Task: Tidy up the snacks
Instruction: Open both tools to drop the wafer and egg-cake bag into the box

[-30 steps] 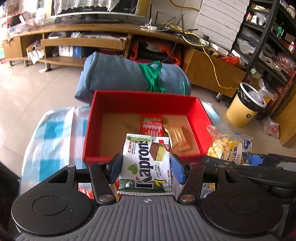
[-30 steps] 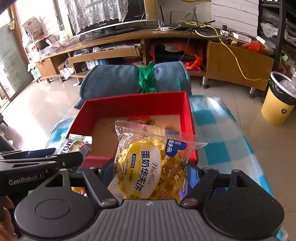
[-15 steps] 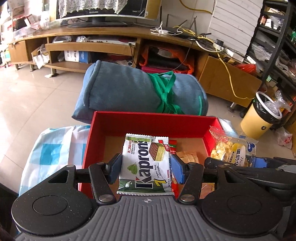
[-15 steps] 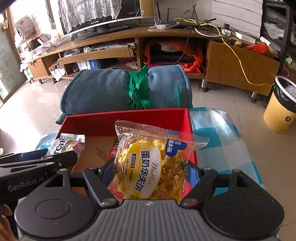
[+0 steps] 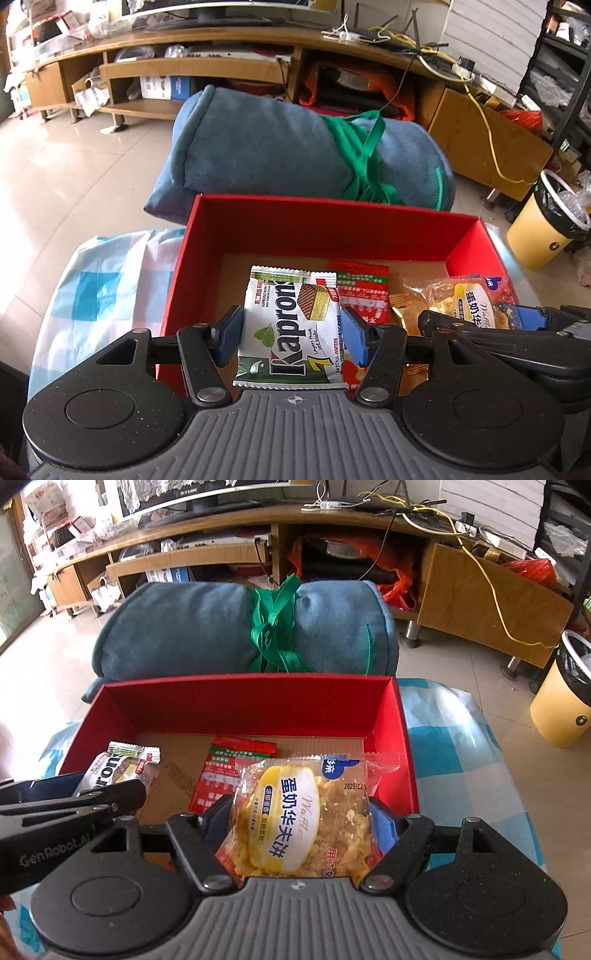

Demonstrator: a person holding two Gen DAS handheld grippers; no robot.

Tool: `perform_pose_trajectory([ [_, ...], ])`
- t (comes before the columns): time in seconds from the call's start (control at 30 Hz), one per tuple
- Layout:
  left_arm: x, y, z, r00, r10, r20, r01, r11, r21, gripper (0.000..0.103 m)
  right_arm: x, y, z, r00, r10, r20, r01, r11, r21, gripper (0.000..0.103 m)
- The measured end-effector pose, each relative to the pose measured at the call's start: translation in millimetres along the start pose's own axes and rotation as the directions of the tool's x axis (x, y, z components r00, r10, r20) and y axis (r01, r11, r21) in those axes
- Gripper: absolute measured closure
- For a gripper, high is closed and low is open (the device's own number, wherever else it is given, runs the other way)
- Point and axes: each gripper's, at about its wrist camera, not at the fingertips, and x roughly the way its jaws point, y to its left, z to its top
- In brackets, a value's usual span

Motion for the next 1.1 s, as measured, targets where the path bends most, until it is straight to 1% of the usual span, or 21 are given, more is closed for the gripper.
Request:
perform_pose_trajectory([
  [0.23, 8.9, 0.2, -5.4, 0.999, -0.001, -0.035, 0.001, 1.000, 0.007, 0.039, 7.7, 0.5, -3.9, 1.000, -0.014, -0.020, 0.014, 1.000, -0.013, 0.032],
  [0.67, 13.8, -0.7, -9.2, 0.999, 0.013, -0.052, -0.013, 1.000, 0.008, 0.039, 13.3, 3.2, -6.2, 0.999, -0.028, -0.031, 0.027, 0.999, -0.026, 0.032],
  [0.83, 14.7, -0.8, -9.2, 0.998, 0.028, -0.048, -0.027, 1.000, 0.015, 0.035, 13.4, 3.5, -6.8, 0.999, -0.033, -0.030, 0.032, 0.999, -0.030, 0.032],
  [1.1, 12.9, 0.5, -10.7, 0.998, 0.031, -0.050, -0.030, 0.999, 0.018, 0.031, 12.5, 3.7, -8.3, 0.999, -0.036, -0.031, 0.035, 0.999, -0.040, 0.031],
])
